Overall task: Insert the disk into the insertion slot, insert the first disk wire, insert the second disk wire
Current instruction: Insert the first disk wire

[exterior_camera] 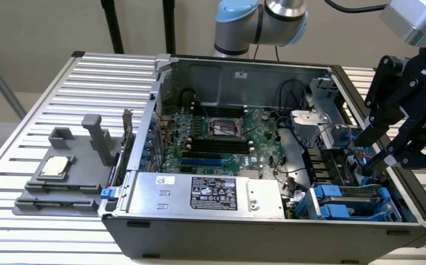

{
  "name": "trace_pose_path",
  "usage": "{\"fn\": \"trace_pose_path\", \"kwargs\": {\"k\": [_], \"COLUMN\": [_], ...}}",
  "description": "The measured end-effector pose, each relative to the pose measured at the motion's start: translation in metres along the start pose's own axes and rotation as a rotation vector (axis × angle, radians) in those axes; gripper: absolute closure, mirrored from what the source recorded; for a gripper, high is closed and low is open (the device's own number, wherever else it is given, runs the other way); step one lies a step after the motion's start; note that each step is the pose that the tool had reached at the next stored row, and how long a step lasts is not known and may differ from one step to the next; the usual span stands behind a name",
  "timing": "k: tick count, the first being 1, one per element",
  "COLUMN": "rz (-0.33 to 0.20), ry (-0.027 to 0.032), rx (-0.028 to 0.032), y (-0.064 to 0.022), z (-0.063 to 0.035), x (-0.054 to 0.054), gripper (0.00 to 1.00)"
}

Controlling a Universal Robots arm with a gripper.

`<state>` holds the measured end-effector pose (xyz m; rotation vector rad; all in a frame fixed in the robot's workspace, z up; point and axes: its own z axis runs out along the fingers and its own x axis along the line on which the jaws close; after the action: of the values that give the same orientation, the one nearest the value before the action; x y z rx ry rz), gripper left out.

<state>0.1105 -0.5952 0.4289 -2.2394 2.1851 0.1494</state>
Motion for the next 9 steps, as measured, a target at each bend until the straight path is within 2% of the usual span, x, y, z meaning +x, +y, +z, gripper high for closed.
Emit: {"fn": "trace_pose_path", "kwargs": {"k": [6,9], "rz": [0.000,0.000], "ry": [0.0001,-0.0001], "rx": [0.0000,-0.0015], "y": [0.0000,-0.0093], "z": [0.0000,0.0007], "x": [0.0000,0.0003], "gripper": [0.60,0.60]}}
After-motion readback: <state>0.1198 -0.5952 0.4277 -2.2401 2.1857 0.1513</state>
